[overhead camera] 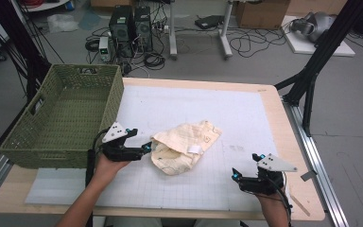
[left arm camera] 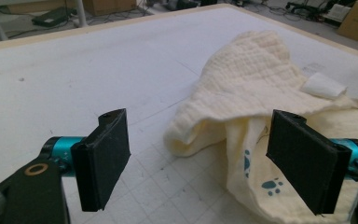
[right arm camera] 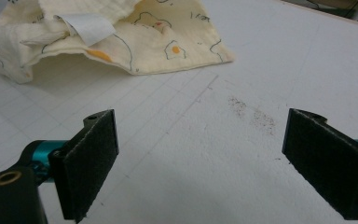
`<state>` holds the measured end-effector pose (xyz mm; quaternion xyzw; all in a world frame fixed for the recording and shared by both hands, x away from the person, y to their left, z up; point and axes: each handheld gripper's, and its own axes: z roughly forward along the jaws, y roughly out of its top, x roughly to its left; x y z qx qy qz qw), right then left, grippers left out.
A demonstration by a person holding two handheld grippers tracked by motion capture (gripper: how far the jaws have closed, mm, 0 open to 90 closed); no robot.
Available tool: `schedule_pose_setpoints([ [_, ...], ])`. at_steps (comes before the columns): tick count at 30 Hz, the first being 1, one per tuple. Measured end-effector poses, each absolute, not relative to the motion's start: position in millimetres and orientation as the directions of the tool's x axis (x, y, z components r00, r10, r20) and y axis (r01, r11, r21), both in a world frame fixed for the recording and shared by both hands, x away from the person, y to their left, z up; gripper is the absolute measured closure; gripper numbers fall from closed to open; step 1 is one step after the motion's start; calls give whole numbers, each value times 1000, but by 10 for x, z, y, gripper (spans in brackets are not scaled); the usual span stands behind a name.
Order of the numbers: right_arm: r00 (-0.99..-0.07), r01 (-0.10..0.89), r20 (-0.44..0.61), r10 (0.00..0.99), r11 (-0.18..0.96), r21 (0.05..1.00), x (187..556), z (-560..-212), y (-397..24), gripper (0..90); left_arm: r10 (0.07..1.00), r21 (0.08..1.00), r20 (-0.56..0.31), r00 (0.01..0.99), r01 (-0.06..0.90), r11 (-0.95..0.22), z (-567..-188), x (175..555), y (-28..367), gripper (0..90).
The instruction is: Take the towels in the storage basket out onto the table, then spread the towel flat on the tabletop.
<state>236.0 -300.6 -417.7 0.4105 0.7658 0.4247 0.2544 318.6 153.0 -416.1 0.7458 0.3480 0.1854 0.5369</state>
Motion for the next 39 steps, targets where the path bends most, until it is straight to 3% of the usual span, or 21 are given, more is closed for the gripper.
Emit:
schedule_pose_setpoints([
  [26,-542,409,-54,838,320,855,2416,-4209,-2974,98,696,940,-119,708,306,-151,-4217,3125,1558,189],
  [34,-539,405,-65,840,326,854,2461,-4222,-2954,98,684,940,-141,716,313,-135,-4217,3130,1564,218],
  [36,-544,405,-76,835,341,848,2453,-4227,-2946,98,667,940,-143,731,312,-140,-4205,3133,1542,311],
  [39,-545,405,-69,836,335,851,2441,-4228,-2959,98,633,942,-117,765,287,-173,-4156,3127,1463,330],
])
